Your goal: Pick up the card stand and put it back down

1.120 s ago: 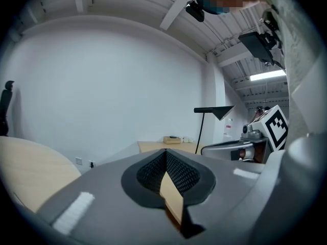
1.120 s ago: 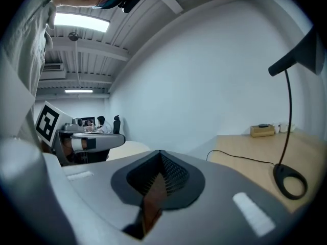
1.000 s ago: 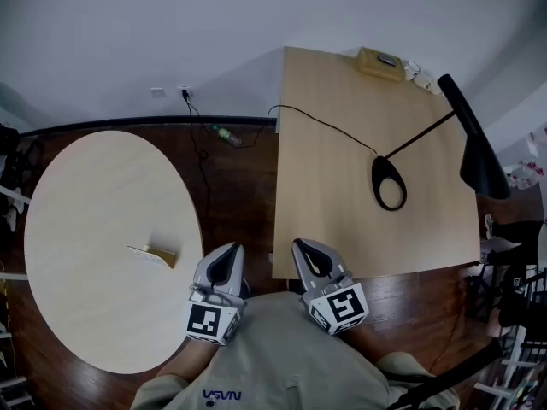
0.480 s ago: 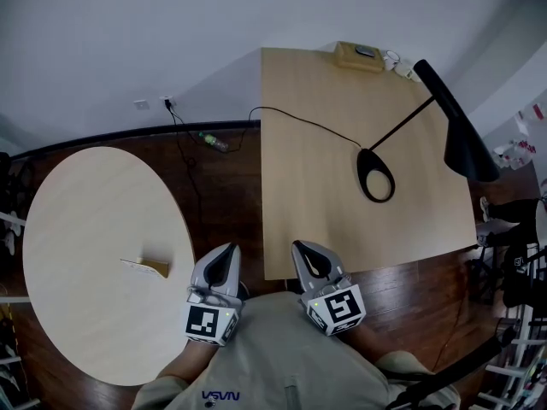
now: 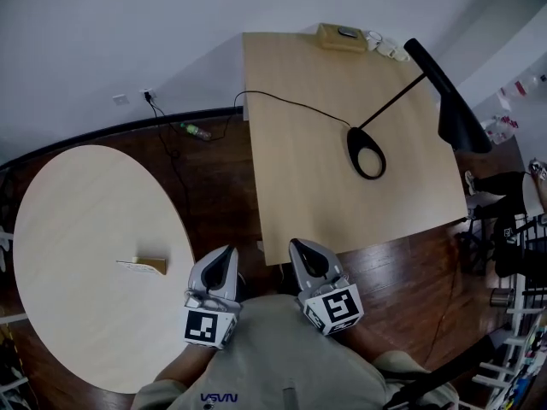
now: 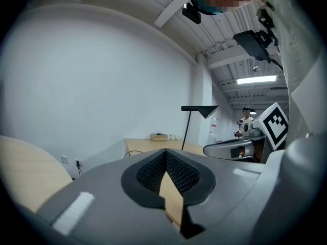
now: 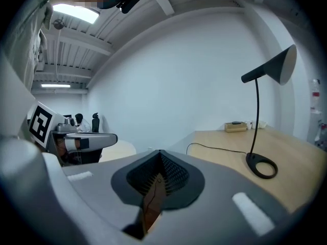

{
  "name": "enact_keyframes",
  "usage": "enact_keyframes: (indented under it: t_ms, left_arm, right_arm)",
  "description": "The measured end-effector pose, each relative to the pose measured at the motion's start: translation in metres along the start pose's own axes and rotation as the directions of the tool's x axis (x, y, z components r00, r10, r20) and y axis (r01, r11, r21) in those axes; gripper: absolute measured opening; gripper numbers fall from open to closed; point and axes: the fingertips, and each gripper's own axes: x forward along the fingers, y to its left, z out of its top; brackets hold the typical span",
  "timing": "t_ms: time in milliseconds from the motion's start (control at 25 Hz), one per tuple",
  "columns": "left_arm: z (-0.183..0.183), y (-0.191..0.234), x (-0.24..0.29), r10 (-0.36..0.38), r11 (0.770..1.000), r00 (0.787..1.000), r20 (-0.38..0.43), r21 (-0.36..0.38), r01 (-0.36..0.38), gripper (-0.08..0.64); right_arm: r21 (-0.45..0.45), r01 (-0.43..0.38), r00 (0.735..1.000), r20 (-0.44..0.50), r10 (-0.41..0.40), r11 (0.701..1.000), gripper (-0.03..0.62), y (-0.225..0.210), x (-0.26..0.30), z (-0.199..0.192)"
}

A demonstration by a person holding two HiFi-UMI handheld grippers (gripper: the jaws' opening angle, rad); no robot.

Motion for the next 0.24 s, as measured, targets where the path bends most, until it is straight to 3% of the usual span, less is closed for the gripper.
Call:
enact_keyframes:
  t_ms: [240]
  left_arm:
    - [-0.002, -0.008, -0.004, -0.033, 0.999, 0.999, -0.005, 0.022, 0.033, 0.003]
  right_arm:
    - [-0.009, 0.021, 1.0, 0.008, -0.021, 1.0, 0.0, 0.003, -0.018, -0.003]
